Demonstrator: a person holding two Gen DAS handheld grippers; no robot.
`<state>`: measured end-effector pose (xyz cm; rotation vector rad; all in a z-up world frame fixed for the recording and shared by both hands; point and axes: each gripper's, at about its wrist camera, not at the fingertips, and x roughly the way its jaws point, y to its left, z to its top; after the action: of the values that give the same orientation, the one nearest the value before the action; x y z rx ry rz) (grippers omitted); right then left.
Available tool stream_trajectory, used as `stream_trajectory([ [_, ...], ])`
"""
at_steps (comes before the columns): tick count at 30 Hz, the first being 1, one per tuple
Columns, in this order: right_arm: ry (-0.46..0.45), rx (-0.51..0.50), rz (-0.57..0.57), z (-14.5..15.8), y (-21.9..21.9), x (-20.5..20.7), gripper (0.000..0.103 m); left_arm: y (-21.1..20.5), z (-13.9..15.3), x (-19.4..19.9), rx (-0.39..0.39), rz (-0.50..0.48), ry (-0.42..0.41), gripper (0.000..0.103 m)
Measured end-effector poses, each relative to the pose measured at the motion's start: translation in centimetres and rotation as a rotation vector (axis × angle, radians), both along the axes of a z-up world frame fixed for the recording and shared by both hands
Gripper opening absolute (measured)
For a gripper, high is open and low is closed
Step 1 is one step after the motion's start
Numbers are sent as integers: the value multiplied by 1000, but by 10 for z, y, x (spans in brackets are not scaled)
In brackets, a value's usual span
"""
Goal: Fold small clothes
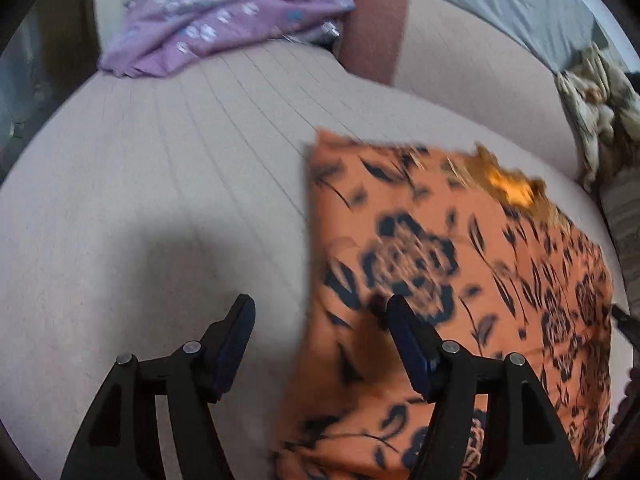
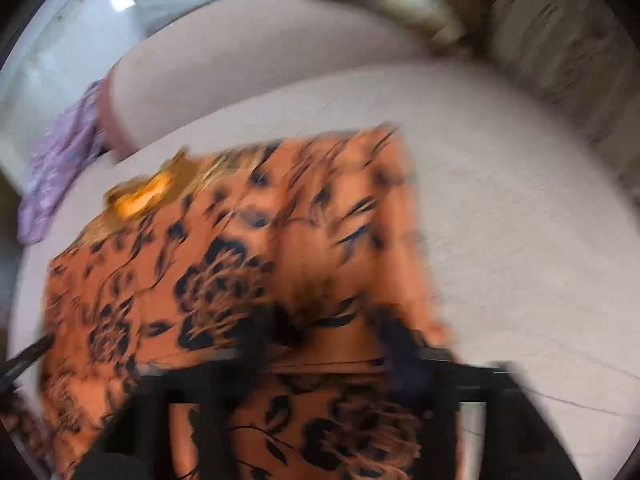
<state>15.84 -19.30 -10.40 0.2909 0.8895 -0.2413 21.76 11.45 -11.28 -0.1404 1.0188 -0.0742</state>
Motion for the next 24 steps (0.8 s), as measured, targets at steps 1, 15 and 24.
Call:
stream_trajectory([
  [1,-64,-32,-25,15,0,-8,76,5,4,5,-21,1,-5,69],
  [15,-92,271,315,-25,8,17,79,-11,15,69,-44,-121,-61,7],
  [24,-81,221,317,-15,26,27,83,-15,28,61,-19,-65,-99,32],
])
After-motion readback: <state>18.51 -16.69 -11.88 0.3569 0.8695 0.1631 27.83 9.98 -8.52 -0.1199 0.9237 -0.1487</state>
